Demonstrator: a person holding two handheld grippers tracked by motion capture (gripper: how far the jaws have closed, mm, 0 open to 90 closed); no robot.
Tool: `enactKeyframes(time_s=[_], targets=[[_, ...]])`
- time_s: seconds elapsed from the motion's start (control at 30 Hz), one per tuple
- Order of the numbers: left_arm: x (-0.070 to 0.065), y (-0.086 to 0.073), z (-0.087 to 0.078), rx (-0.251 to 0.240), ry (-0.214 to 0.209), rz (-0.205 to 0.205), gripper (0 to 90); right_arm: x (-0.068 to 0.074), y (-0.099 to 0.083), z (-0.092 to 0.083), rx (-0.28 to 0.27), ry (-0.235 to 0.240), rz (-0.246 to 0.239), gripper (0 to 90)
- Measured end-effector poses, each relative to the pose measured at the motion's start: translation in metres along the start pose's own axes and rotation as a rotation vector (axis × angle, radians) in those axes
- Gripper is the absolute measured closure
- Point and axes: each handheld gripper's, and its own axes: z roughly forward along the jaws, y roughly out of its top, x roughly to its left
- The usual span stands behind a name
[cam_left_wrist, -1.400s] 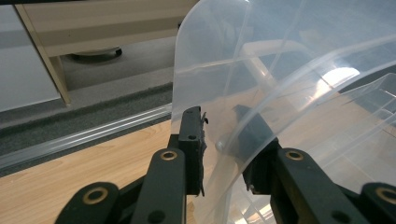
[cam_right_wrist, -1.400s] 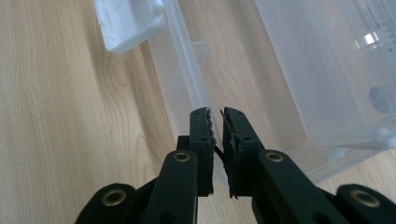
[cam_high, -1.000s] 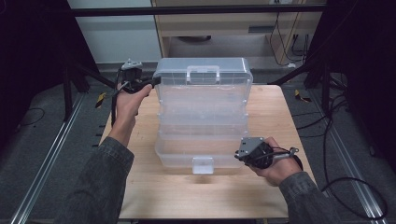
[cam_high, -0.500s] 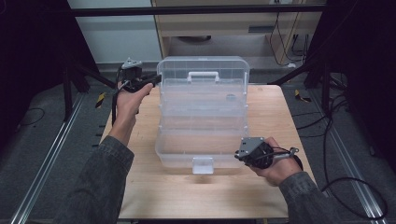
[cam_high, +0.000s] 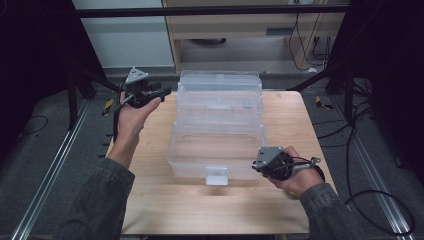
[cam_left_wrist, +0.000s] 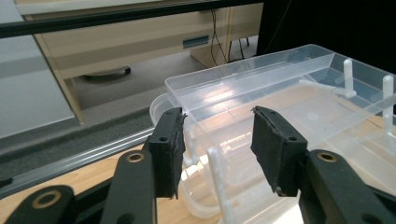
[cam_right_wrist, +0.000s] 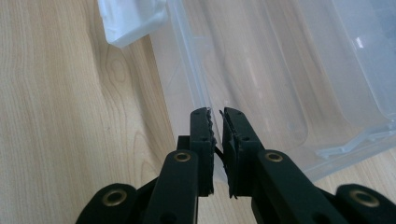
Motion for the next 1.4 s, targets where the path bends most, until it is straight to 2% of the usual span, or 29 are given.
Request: enactKeyframes(time_s=[0.17,0.27,0.33,0.47,0.53,0.7,0.83,0.93,1.0,1.07,1.1,1.17,1.23,1.3,1.4], targets=[[-0.002,-0.018,-0.017,-0.008,-0.01,-0.004,49.7,0.0,0.0,0.0,0.002,0.003,0.003,82.8],[-0.001,-0.032,-0.029,-0.012,-0.002,-0.008,46.3,-0.001,0.0,0.0,0.003,0.006,0.003,82.8],[0.0,-0.041,-0.034,-0.008,-0.005,-0.018,42.7,-0.001,0.0,0.0,0.007,0.009,0.003,82.8],[0.0,-0.063,-0.046,0.016,0.026,-0.014,34.1,-0.003,0.0,-0.001,0.008,0.017,0.01,82.7],[0.001,-0.075,-0.05,0.013,0.028,-0.039,30.5,-0.003,0.0,-0.001,0.01,0.018,0.012,82.7],[0.005,-0.103,-0.058,0.066,0.043,-0.059,20.5,-0.004,0.001,0.0,0.012,0.021,0.033,82.1],[0.011,-0.126,-0.056,0.138,0.048,-0.072,14.9,-0.005,0.002,-0.001,0.009,0.017,0.06,78.4],[0.014,-0.142,-0.056,0.165,0.047,-0.102,12.7,-0.008,0.005,-0.007,-0.022,0.011,0.119,69.6],[0.015,-0.152,-0.054,0.187,0.047,-0.093,10.4,-0.009,0.007,-0.011,-0.039,0.0,0.157,63.6],[0.017,-0.164,-0.053,0.225,0.078,-0.061,8.8,-0.011,0.008,-0.017,-0.048,-0.018,0.199,55.8],[0.018,-0.17,-0.051,0.236,0.084,-0.064,8.1,-0.012,0.008,-0.019,-0.058,-0.026,0.224,53.3],[0.021,-0.181,-0.048,0.255,0.079,-0.079,7.2,-0.014,0.007,-0.026,-0.084,-0.068,0.279,44.4],[0.025,-0.19,-0.045,0.281,0.092,-0.089,6.8,-0.017,0.005,-0.032,-0.097,-0.101,0.336,40.7],[0.026,-0.196,-0.043,0.304,0.097,-0.098,6.8,-0.02,0.002,-0.038,-0.094,-0.145,0.373,34.0],[0.028,-0.2,-0.04,0.334,0.104,-0.085,6.8,-0.025,-0.004,-0.046,-0.081,-0.192,0.417,27.2]])
